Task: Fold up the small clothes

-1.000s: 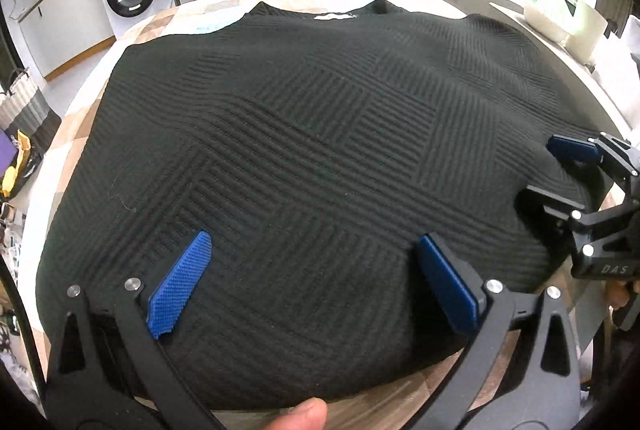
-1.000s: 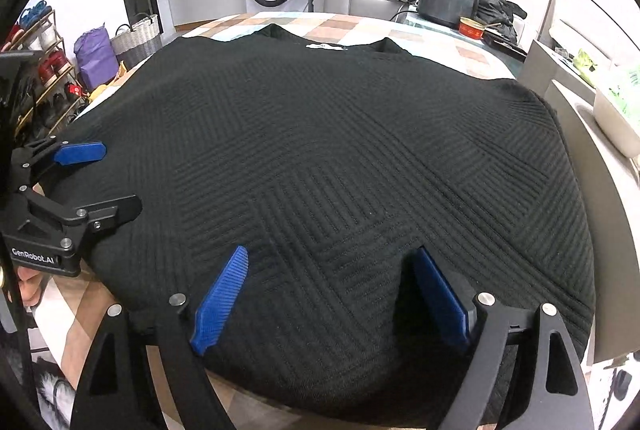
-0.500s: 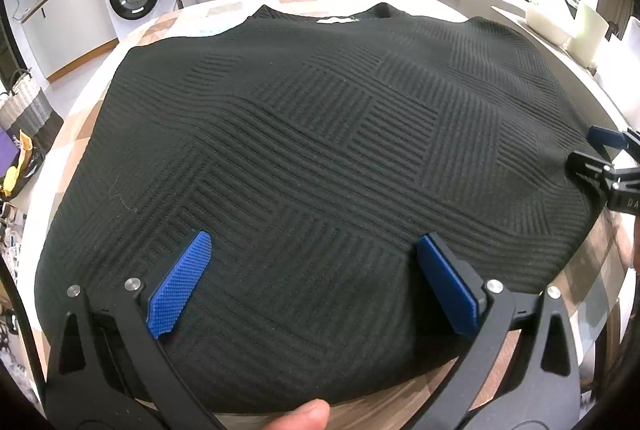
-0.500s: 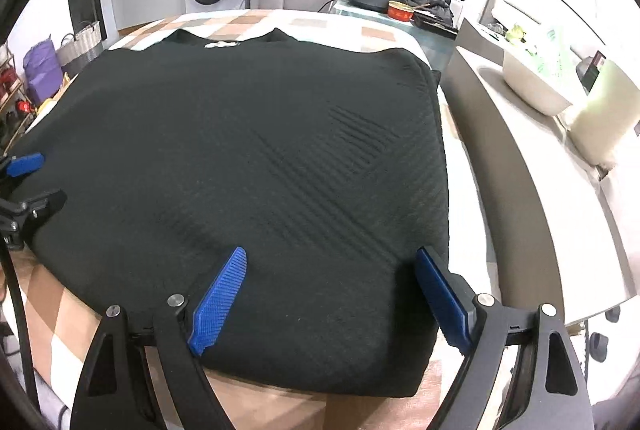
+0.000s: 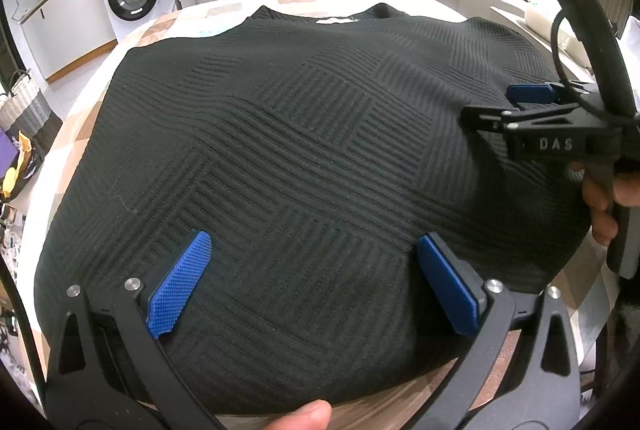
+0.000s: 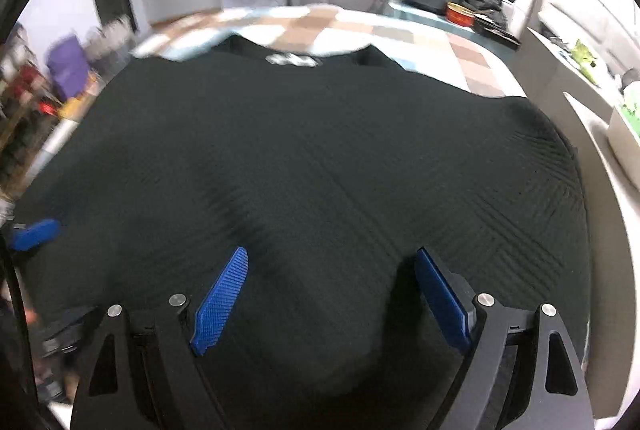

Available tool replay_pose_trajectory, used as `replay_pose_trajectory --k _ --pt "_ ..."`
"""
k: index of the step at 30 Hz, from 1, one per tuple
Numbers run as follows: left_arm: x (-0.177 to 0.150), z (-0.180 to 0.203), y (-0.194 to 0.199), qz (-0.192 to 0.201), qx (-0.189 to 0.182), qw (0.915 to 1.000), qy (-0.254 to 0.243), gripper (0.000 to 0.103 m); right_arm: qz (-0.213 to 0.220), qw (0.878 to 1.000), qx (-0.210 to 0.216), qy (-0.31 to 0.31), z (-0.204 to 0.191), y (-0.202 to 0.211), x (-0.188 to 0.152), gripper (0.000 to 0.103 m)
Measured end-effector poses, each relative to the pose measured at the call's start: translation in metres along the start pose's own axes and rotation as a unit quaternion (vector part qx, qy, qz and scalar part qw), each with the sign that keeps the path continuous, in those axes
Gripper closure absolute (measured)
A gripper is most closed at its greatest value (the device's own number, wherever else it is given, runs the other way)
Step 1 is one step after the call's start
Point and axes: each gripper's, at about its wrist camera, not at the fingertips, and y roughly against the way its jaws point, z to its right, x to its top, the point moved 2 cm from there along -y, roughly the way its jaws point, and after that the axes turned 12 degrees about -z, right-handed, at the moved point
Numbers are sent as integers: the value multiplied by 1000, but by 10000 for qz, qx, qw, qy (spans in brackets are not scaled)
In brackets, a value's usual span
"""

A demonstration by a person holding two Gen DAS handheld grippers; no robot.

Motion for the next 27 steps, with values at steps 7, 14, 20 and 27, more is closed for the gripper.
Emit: replay_pose_trajectory --k 7,14,20,27 --pt "10 -5 9 -53 -215 9997 116 1 22 9972 -420 -614 63 8 -14 12" --pt "65 -17 13 109 -204 9985 487 1 172 9968 -168 -762 57 25 -14 12" --pt "123 -7 -14 124 -21 9989 447 1 54 9988 194 -440 21 12 5 12" --pt "130 -41 -45 -227 38 9968 764 0 -88 9993 -96 -363 27 -11 15 11"
